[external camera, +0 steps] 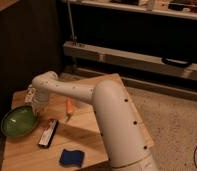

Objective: Drag the ceramic bowl in a circle

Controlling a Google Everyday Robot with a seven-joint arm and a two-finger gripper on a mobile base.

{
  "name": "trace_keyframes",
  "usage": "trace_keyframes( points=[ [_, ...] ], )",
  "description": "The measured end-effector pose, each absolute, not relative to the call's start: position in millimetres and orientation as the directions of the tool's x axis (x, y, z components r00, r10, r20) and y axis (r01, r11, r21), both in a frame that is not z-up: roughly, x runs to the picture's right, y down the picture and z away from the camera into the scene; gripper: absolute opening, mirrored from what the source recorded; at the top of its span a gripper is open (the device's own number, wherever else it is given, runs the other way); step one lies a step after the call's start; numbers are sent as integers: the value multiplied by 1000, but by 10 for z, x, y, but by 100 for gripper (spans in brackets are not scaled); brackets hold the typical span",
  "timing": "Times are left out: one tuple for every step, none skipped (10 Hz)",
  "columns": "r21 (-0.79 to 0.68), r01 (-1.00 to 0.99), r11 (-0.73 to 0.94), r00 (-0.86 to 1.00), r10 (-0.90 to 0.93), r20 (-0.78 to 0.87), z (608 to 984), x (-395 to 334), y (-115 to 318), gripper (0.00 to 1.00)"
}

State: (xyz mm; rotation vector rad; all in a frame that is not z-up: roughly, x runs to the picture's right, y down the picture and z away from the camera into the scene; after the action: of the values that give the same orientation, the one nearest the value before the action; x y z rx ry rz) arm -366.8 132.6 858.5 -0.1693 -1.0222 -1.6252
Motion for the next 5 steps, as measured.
trace_keyframes(
  points=[
    [500,865,40,-315,-732,604,8561,-3670,1286,0],
    [479,875,72,-273,-744,610,8532,-3643,1193,0],
    [445,892,79,-237,-757,608,8523,-3573,1100,0],
    [396,916,68,-206,-768,606,8526,-3497,1044,0],
    [367,927,71,-182,-773,608,8518,-3406,1017,0]
  ],
)
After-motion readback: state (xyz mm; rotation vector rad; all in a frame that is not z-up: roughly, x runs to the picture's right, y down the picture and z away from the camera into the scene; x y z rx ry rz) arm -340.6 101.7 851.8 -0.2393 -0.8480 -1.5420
